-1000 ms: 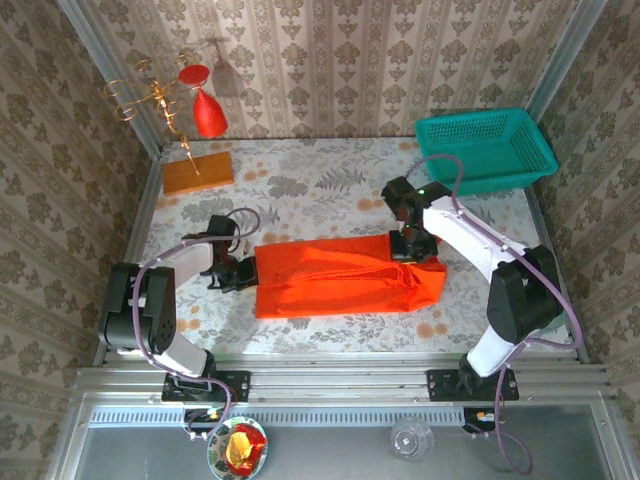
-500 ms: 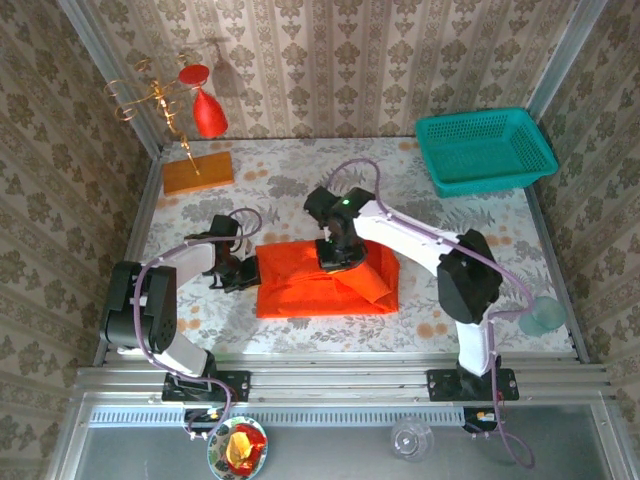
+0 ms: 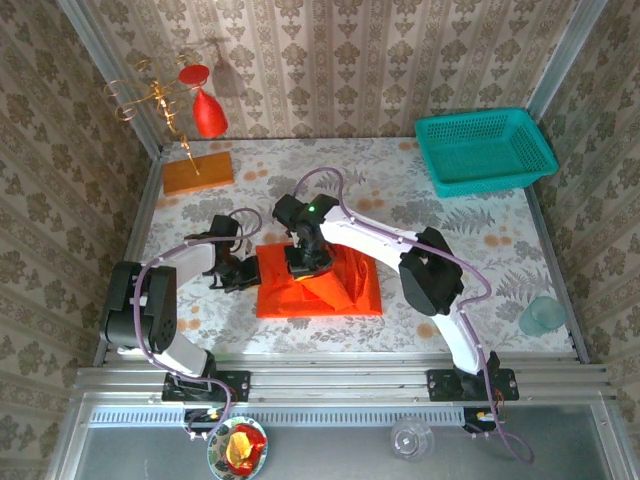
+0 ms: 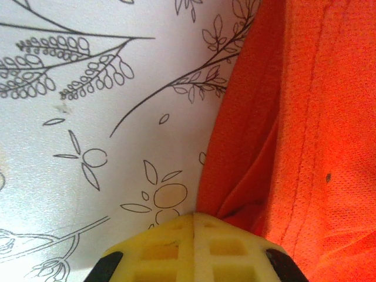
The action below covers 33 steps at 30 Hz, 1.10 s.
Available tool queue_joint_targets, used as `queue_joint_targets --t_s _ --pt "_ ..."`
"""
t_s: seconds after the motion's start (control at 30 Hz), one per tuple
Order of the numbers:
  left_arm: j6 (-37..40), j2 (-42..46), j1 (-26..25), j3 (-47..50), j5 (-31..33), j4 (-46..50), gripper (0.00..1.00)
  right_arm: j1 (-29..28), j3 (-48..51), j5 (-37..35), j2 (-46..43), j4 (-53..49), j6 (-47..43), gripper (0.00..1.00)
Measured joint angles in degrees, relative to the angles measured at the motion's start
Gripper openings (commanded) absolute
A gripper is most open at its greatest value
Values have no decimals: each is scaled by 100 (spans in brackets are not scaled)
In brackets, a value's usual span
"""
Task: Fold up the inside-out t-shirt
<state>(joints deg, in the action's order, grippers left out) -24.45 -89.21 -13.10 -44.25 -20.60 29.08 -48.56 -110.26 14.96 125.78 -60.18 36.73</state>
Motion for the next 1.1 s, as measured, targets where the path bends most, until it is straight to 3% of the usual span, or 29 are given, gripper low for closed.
queue_joint_targets --t_s 0.2,0.23,0.3,0.37,0.53,0.7,0.9,1.1 --pt "0 2 0 2 0 0 2 -11 -166 208 208 74 98 1" --pt "0 2 0 2 0 0 3 -15 -223 232 251 90 103 6" --pt "0 13 0 2 9 7 7 -15 -334 334 339 166 111 25" --pt "2 44 -17 2 48 22 11 -20 -387 437 356 236 111 35" --pt "17 444 -109 -22 184 264 17 -39 -413 647 205 522 146 40" --pt "46 1165 -173 -354 304 680 24 -13 151 627 -590 737 144 40" --pt "120 1445 -1023 -841 229 868 37 343 1491 352 -1840 907 190 41" --pt "127 1038 -2031 -1235 7 833 44 1058 3069 26 -2564 1075 278 42"
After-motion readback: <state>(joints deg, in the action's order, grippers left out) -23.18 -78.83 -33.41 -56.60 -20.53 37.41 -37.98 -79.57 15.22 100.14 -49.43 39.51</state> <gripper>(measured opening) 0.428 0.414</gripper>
